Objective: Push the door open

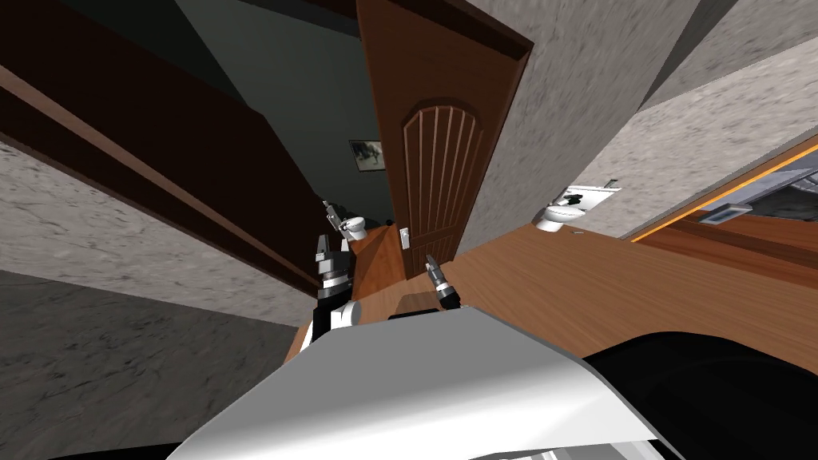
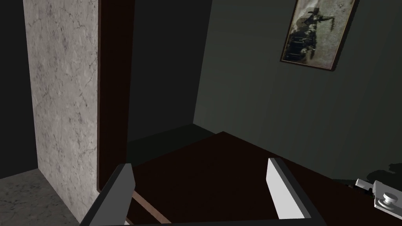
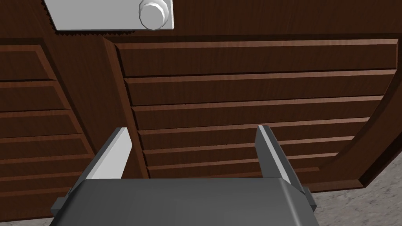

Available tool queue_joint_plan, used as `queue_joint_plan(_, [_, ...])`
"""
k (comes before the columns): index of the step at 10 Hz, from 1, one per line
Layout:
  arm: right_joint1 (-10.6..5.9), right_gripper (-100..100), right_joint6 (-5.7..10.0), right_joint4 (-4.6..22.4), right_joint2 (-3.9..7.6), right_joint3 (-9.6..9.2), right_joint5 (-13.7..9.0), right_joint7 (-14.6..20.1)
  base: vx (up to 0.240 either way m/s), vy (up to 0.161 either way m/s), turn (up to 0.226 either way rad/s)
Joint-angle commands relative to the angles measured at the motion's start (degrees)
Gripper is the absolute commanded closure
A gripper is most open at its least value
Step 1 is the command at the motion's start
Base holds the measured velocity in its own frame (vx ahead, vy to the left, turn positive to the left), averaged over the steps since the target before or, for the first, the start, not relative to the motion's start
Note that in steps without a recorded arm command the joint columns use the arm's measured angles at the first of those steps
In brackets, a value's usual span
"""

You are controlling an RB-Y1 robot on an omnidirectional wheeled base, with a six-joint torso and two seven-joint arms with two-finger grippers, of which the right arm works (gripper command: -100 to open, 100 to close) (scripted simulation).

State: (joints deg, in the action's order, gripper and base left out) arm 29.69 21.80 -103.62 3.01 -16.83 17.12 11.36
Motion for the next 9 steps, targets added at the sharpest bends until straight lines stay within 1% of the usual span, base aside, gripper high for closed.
queue_joint_plan(1, [-0.34,-100,-0.41,1.36,-0.03,-0.57,0.95,0.91,0.187,0.03,-0.025])
queue_joint_plan(6, [-0.42,-100,-0.67,5.06,-1.17,-2.53,3.68,2.46,0.197,0.023,-0.016])
queue_joint_plan(9, [-0.45,-100,-0.77,6.57,-1.8,-3.33,4.79,3.1,0.176,0.04,-0.013])
